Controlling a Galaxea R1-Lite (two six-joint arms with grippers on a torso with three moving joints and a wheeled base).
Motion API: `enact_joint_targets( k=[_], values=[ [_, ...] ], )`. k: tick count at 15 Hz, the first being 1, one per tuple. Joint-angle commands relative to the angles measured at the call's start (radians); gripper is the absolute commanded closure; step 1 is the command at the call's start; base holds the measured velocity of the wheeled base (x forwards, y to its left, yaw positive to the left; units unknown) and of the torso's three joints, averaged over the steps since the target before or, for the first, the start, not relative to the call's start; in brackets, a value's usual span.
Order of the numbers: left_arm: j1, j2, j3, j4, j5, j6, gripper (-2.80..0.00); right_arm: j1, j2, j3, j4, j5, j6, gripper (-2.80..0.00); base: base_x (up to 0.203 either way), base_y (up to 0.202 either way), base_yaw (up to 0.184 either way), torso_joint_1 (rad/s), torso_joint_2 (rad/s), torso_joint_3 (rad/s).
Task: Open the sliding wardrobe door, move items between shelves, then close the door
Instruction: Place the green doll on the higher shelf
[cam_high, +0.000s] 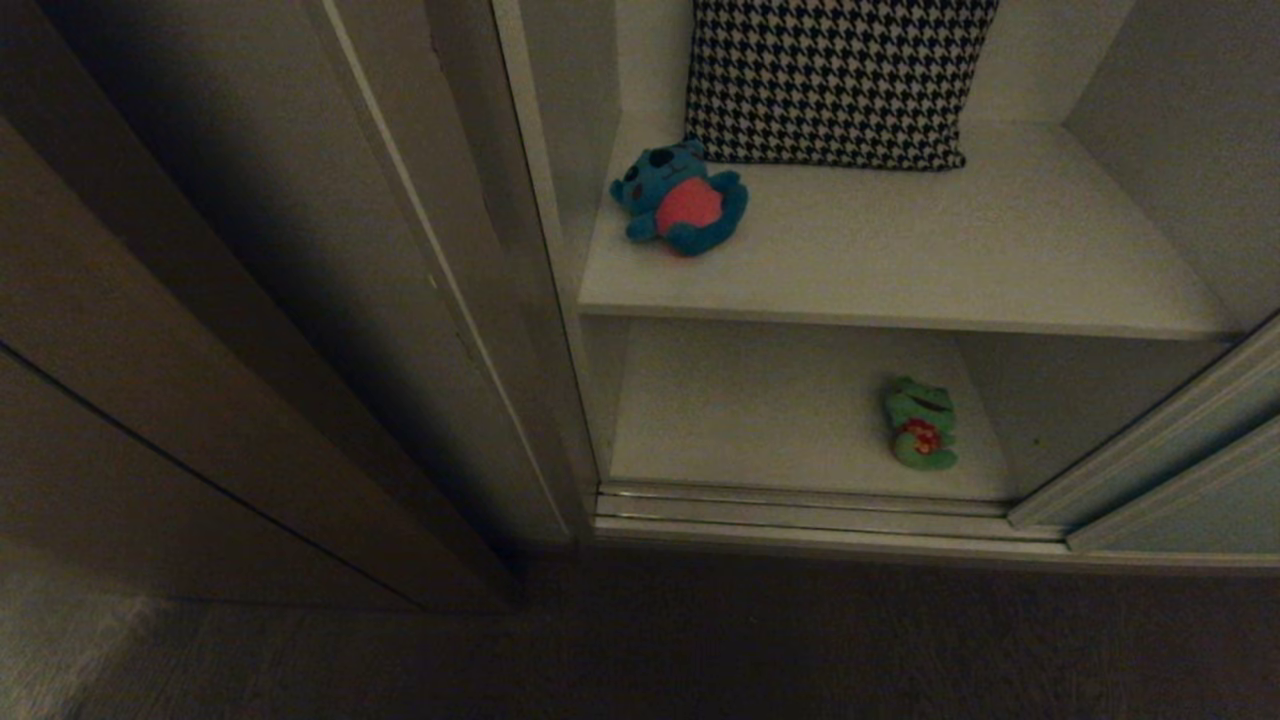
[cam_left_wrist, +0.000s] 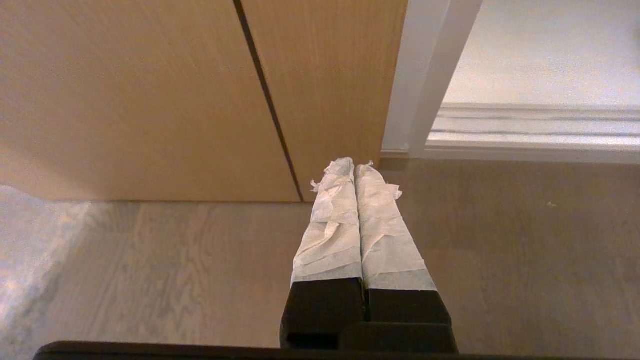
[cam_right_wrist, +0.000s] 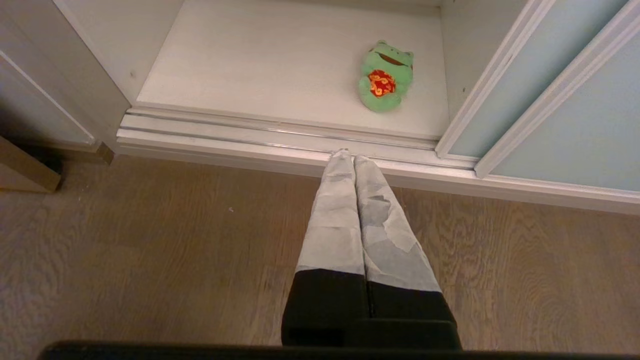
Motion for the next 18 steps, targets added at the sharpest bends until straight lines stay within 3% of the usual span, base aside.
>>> enact_joint_targets(
  k=[1,5,18],
  values=[
    [0.000,0.003,0.000,-0.002,0.000,-0.007,0.00,0.000,0.000,0.002,-0.001,0.000,0.000,0.00,0.000,0.000,0.000,0.000,0.00,0.000],
    [0.000,0.003,0.000,-0.003,0.002,-0.023,0.00,0.000,0.000,0.002,-0.001,-0.002,0.000,0.00,0.000,0.000,0.000,0.003,0.00,-0.058],
    [0.000,0.003,0.000,-0.003,0.002,-0.022,0.00,0.000,0.000,0.002,-0.001,0.000,0.000,0.00,0.000,0.000,0.000,0.002,0.00,-0.191]
  ],
)
